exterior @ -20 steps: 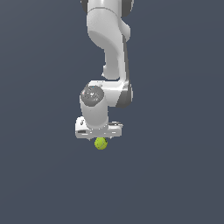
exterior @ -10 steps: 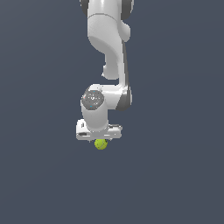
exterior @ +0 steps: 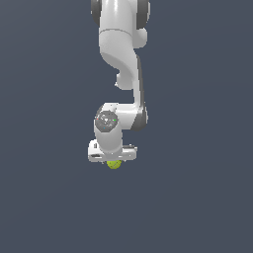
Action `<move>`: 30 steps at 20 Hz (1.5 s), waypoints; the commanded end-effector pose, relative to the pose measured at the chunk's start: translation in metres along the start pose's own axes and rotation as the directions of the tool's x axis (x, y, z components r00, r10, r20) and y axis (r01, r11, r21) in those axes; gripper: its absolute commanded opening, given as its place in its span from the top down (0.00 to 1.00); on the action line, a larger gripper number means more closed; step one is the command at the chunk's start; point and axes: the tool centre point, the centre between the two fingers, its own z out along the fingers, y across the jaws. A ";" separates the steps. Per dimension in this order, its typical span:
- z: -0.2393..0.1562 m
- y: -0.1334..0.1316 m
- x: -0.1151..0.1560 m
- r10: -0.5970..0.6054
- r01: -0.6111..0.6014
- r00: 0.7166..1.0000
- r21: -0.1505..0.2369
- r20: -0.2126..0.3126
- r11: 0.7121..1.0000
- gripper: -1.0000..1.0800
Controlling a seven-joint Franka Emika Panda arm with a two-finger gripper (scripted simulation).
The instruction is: Pick up the object and move it to a goal position.
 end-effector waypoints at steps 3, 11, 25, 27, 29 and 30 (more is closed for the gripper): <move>0.000 0.000 0.001 0.000 0.000 1.000 0.000 -0.002 1.000 1.00; 0.000 0.000 0.001 0.000 0.000 1.000 0.000 -0.001 1.000 1.00; -0.019 0.087 0.001 0.000 0.000 1.000 0.000 -0.001 1.000 1.00; -0.023 0.108 0.001 0.000 0.000 1.000 0.000 -0.001 1.000 1.00; -0.027 0.126 0.002 0.000 0.000 1.000 0.000 -0.001 1.000 1.00; -0.029 0.134 0.002 0.000 0.000 1.000 0.000 -0.001 1.000 1.00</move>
